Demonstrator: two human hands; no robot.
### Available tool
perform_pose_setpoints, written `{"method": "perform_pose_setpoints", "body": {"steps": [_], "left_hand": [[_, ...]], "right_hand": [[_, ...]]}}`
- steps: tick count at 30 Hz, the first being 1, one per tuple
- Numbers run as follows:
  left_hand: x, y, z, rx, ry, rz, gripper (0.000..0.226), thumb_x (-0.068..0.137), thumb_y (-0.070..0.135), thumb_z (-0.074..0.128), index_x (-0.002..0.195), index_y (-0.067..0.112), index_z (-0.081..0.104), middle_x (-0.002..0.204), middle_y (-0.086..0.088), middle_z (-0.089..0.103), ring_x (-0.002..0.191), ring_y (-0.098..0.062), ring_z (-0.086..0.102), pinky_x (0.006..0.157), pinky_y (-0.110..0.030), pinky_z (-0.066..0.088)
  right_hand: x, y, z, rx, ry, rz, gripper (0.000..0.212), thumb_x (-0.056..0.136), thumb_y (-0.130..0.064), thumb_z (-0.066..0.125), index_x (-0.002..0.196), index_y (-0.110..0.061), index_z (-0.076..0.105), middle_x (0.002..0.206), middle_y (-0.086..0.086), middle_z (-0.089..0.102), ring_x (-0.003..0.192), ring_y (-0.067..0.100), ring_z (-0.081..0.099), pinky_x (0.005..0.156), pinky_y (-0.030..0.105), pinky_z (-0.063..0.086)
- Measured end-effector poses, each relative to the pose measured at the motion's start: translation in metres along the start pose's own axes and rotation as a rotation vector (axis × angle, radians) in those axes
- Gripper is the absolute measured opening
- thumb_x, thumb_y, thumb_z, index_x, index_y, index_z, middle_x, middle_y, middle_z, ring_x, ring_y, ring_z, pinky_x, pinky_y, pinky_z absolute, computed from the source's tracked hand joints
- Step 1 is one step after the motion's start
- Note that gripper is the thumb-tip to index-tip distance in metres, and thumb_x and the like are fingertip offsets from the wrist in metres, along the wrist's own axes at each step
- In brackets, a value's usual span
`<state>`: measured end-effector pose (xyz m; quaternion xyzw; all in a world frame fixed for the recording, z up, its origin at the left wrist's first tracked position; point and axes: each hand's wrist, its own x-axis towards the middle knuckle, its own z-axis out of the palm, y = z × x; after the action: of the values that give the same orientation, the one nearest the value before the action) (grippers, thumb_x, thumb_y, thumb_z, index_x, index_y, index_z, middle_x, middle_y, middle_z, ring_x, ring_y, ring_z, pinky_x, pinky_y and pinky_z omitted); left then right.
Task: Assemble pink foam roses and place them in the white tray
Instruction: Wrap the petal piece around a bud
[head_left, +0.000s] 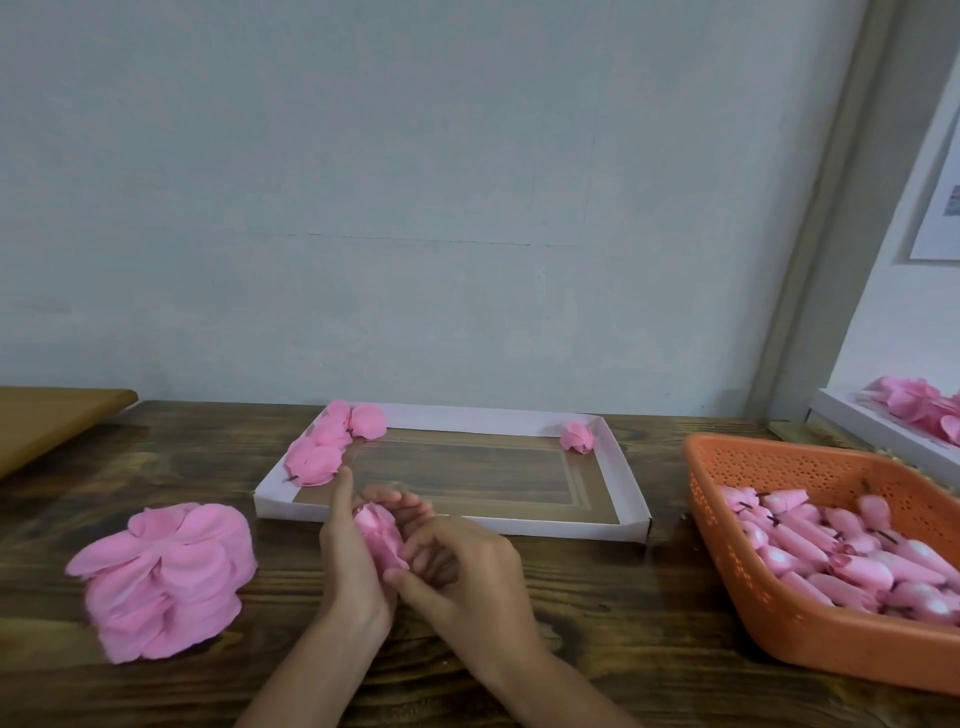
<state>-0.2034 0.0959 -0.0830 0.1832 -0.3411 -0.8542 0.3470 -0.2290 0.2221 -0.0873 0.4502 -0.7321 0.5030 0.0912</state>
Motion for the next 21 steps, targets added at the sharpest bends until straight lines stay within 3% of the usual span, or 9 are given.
{"method": "perform_pose_setpoints", "body": {"steps": [3, 6, 11, 14, 16, 21], "left_hand": [[-0.0003, 0.0003, -0.0007, -0.005, -0.011, -0.03, 0.057, 0.099, 0.056, 0.056, 0.063, 0.012, 0.064, 0.074, -0.012, 0.064, 0.069, -0.027, 0.067, 0.073, -0.04, 0.055], [-0.0005, 0.0011, -0.002, -0.007, -0.025, -0.07, 0.054, 0.098, 0.056, 0.058, 0.065, 0.014, 0.06, 0.07, -0.008, 0.057, 0.067, -0.023, 0.06, 0.072, -0.039, 0.051], [-0.0014, 0.0006, 0.0012, -0.028, -0.074, -0.127, 0.054, 0.098, 0.053, 0.059, 0.059, 0.017, 0.047, 0.061, 0.0, 0.039, 0.052, -0.017, 0.048, 0.054, -0.032, 0.045], [-0.0002, -0.0003, 0.0009, -0.028, -0.078, -0.144, 0.052, 0.097, 0.052, 0.061, 0.06, 0.018, 0.049, 0.059, 0.001, 0.038, 0.047, -0.016, 0.048, 0.047, -0.027, 0.048], [0.0018, -0.0005, 0.0001, -0.026, -0.087, -0.15, 0.049, 0.093, 0.053, 0.063, 0.062, 0.018, 0.05, 0.06, 0.001, 0.04, 0.047, -0.016, 0.048, 0.048, -0.026, 0.048], [0.0065, -0.0046, -0.0049, -0.007, -0.121, -0.074, 0.051, 0.093, 0.055, 0.064, 0.061, 0.016, 0.057, 0.067, -0.004, 0.054, 0.058, -0.019, 0.056, 0.061, -0.031, 0.051]], "right_hand": [[-0.0021, 0.001, 0.002, -0.044, -0.003, -0.048, 0.015, 0.081, -0.033, 0.081, 0.086, -0.026, 0.068, 0.092, -0.015, 0.067, 0.081, 0.002, 0.064, 0.072, 0.019, 0.053], [-0.0014, 0.0011, 0.0015, -0.007, 0.004, -0.065, 0.013, 0.08, -0.03, 0.079, 0.085, -0.025, 0.069, 0.099, -0.017, 0.063, 0.089, -0.003, 0.063, 0.079, 0.026, 0.056], [-0.0007, 0.0008, -0.0014, -0.075, -0.017, -0.163, 0.012, 0.079, -0.018, 0.077, 0.085, -0.022, 0.068, 0.097, -0.013, 0.068, 0.087, 0.004, 0.063, 0.078, 0.029, 0.056], [-0.0006, -0.0001, -0.0036, -0.14, -0.002, -0.211, 0.016, 0.079, -0.016, 0.077, 0.092, -0.024, 0.07, 0.099, -0.012, 0.069, 0.09, 0.006, 0.064, 0.081, 0.017, 0.051], [0.0, -0.0007, -0.0051, -0.17, -0.012, -0.236, 0.015, 0.082, -0.019, 0.077, 0.095, -0.024, 0.072, 0.101, -0.012, 0.07, 0.093, 0.005, 0.064, 0.083, 0.015, 0.05], [-0.0002, 0.0001, -0.0043, -0.143, 0.021, -0.184, 0.018, 0.089, -0.028, 0.076, 0.106, -0.031, 0.075, 0.107, -0.015, 0.074, 0.099, 0.003, 0.067, 0.086, 0.027, 0.056]]}}
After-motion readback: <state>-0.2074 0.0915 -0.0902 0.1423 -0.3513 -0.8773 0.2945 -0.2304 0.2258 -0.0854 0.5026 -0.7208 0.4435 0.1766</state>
